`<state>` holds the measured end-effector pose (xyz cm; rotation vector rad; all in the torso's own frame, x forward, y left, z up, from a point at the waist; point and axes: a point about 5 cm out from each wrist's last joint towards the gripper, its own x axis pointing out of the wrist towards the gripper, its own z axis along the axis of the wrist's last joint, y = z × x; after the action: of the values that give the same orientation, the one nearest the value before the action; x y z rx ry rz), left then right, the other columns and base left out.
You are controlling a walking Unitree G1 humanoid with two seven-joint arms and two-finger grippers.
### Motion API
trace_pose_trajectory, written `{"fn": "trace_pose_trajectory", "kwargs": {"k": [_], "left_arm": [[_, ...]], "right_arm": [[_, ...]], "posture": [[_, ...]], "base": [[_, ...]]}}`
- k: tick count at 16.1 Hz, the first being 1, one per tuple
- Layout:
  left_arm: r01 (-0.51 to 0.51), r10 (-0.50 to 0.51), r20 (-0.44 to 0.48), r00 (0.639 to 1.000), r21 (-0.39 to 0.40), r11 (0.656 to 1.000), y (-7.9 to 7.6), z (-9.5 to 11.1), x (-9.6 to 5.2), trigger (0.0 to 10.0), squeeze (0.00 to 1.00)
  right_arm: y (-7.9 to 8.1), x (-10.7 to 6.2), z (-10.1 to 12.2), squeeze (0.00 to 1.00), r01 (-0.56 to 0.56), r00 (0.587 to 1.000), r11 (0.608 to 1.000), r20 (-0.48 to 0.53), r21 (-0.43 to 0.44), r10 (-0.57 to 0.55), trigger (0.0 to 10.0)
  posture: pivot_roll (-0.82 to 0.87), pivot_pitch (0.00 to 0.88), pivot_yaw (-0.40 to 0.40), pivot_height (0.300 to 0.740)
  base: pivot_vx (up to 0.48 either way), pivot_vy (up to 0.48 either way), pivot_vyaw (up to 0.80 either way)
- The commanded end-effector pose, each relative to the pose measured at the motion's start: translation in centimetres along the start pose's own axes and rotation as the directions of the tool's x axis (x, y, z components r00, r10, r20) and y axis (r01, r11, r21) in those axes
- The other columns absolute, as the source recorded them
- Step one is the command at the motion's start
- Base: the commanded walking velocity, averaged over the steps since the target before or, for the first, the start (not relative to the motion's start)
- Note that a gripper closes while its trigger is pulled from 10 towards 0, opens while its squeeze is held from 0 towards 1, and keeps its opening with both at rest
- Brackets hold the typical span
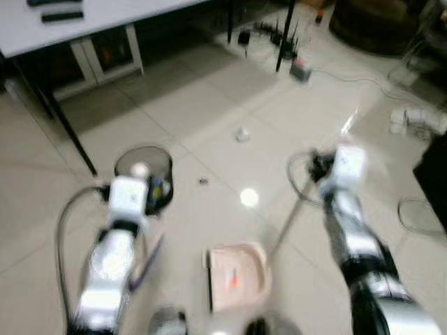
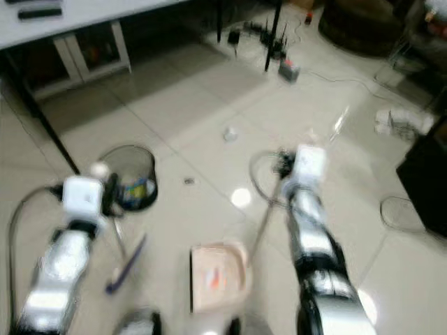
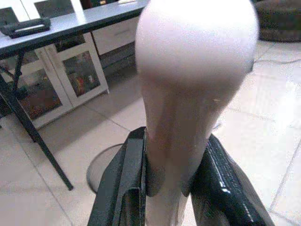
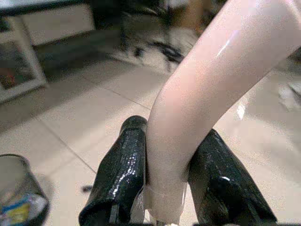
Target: Sweep floor
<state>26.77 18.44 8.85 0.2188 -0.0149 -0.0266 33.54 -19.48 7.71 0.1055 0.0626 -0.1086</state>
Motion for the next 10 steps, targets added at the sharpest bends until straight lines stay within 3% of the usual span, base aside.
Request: {"fn": "trace_pose_trajectory", "kwargs": {"k": [1,5,10], "left_arm": [[-0.028,0.029,0.043,0.999,-0.021,0.999,0.5,0.9,0.4,10.0,0.00],[-0.020,0.027,0.181,0.983,-0.041,0.999,0.6,3.6,2.1,10.0,0.00],[-0.008,0.013,0.212,0.977,-0.027,1.000,1.1,4.8,3.2,10.0,0.00]], "right_arm": [[0.2,0.4,1.0,0.00,0.000,0.999,1.000,0.045,0.001,0.000,10.0],[0.2,0.5,2.1,0.00,0.036,0.993,0.998,0.112,0.047,-0.041,10.0],[0.5,0.7,2.8,0.00,0.051,0.988,0.996,0.145,0.078,-0.061,10.0]], "posture": [[0.09,0.129,-0.033,0.740],[0.08,0.121,-0.020,0.740],[0.08,0.116,-0.014,0.740]], "base": [[0.000,0.000,0.00],[0.087,0.000,-0.11],[0.430,0.000,-0.76]]}}
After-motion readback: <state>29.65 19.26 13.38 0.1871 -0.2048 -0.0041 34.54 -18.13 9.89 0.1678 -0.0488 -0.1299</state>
